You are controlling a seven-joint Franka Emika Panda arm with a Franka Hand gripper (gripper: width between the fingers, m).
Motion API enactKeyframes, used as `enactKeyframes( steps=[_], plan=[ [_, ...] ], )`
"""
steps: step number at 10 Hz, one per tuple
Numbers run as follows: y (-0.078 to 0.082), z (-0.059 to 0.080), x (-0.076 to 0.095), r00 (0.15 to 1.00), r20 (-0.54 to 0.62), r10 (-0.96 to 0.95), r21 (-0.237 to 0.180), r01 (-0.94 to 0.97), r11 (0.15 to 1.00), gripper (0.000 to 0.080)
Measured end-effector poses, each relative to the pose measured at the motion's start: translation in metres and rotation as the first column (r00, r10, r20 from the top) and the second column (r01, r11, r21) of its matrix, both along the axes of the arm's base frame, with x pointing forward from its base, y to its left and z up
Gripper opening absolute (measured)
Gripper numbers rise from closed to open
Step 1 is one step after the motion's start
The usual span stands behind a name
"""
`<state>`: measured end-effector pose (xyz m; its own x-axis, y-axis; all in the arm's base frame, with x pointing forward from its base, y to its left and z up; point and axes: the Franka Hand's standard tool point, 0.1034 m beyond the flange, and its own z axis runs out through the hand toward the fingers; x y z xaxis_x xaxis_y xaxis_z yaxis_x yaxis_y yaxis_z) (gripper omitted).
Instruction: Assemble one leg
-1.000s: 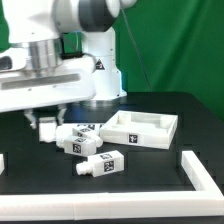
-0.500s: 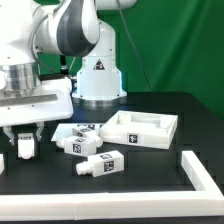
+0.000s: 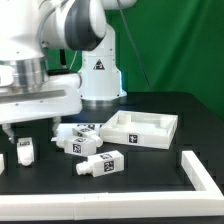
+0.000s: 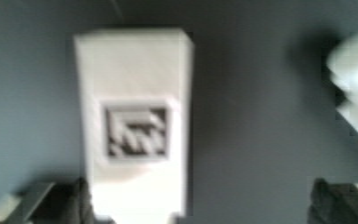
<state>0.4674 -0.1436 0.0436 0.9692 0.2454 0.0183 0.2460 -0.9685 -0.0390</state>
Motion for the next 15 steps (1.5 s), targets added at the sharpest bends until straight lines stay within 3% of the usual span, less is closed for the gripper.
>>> enactKeyframes(
  steps=[3, 8, 9, 11, 13, 15],
  plan=[
    [0.058, 0.015, 0.028, 0.979, 0.023, 0.201, -0.002, -0.201, 0.980, 0.0648],
    [0.062, 0.013, 0.028, 0.968, 0.022, 0.249, -0.002, -0.249, 0.968, 0.0649],
    [0.070, 0.015, 0.035, 0.953, 0.037, 0.301, -0.008, -0.300, 0.954, 0.0649],
    [0.099, 0.022, 0.065, 0.898, 0.069, 0.434, -0.024, -0.433, 0.901, 0.0649],
    [0.126, 0.016, 0.079, 0.868, 0.069, 0.492, -0.004, -0.493, 0.870, 0.0649],
    [0.122, 0.016, 0.078, 0.872, 0.068, 0.485, -0.004, -0.486, 0.874, 0.0649]
  ],
)
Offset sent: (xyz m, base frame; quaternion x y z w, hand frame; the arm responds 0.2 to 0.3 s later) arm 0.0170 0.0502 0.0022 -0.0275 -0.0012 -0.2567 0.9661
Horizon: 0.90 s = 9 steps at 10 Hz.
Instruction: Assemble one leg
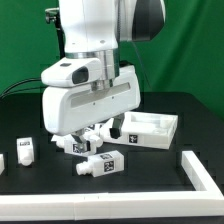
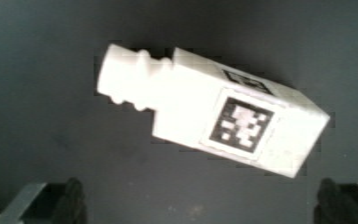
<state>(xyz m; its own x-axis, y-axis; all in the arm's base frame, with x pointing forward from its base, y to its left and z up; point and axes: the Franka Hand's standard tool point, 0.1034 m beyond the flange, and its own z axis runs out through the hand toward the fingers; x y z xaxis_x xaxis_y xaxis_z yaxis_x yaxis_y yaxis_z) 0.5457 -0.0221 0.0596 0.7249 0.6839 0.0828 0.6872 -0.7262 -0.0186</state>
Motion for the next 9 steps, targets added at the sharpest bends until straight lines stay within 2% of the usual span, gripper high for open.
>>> enactKeyframes(
  steps=[2, 4, 6, 7, 9],
  plan=[
    [-0.001, -0.001, 0.000, 1.000, 0.007, 0.017, -0.002, -0.017, 1.000, 0.0649],
    [-0.012, -0.015, -0.001, 0.969, 0.082, 0.233, -0.046, -0.230, 0.972, 0.0649],
    [-0.007, -0.028, -0.004, 0.937, 0.109, 0.331, -0.076, -0.324, 0.943, 0.0649],
    [-0.006, -0.028, -0.005, 0.933, 0.142, 0.331, -0.092, -0.321, 0.943, 0.0649],
    [-0.003, -0.028, -0.005, 0.933, 0.153, 0.326, -0.096, -0.314, 0.944, 0.0649]
  ],
)
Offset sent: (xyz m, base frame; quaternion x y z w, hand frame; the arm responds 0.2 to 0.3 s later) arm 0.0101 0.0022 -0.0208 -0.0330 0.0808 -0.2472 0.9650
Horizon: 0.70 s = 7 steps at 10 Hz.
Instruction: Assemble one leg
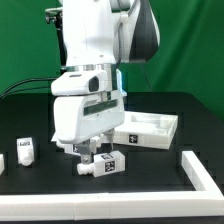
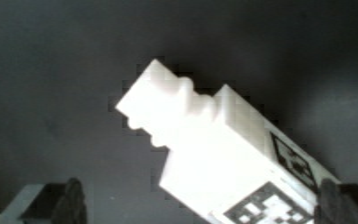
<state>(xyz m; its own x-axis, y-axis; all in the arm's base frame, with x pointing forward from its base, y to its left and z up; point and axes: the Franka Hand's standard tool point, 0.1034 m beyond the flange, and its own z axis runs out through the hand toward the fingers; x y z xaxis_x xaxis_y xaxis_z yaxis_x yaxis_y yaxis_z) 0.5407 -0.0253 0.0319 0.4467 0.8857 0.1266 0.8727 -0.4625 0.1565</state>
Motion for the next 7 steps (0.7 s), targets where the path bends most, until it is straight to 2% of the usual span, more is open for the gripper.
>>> enactKeyframes(
  steps=[5, 6, 7],
  plan=[
    [0.000, 0.001, 0.000, 1.000, 0.009, -0.003, -0.001, 0.003, 1.000, 0.0649],
    [0.003, 0.001, 0.000, 1.000, 0.002, -0.020, 0.004, 0.020, 1.000, 0.0649],
    [0.015, 0.007, -0.002, 0.999, -0.025, -0.046, 0.007, 0.046, 0.999, 0.0649]
  ],
)
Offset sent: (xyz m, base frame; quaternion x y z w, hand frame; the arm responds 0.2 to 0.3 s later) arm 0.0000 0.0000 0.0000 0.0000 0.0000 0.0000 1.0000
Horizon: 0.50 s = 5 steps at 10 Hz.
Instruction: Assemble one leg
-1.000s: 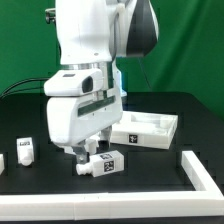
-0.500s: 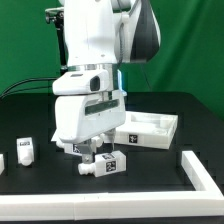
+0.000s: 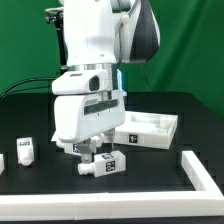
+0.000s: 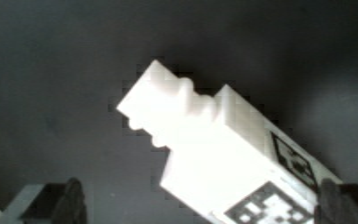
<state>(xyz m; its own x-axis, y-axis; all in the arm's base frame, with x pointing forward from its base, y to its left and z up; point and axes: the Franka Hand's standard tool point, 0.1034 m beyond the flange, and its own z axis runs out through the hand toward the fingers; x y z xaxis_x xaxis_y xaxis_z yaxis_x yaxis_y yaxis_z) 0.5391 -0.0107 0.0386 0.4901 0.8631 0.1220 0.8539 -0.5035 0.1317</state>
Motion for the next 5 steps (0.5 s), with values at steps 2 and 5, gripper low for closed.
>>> enactKeyframes(
  steps=[2, 5],
  plan=[
    [0.026, 0.004, -0.005, 0.998, -0.042, -0.052, -0.010, 0.052, 0.999, 0.0649],
    [0.026, -0.012, -0.016, 0.997, -0.063, -0.054, -0.012, 0.054, 0.998, 0.0649]
  ],
)
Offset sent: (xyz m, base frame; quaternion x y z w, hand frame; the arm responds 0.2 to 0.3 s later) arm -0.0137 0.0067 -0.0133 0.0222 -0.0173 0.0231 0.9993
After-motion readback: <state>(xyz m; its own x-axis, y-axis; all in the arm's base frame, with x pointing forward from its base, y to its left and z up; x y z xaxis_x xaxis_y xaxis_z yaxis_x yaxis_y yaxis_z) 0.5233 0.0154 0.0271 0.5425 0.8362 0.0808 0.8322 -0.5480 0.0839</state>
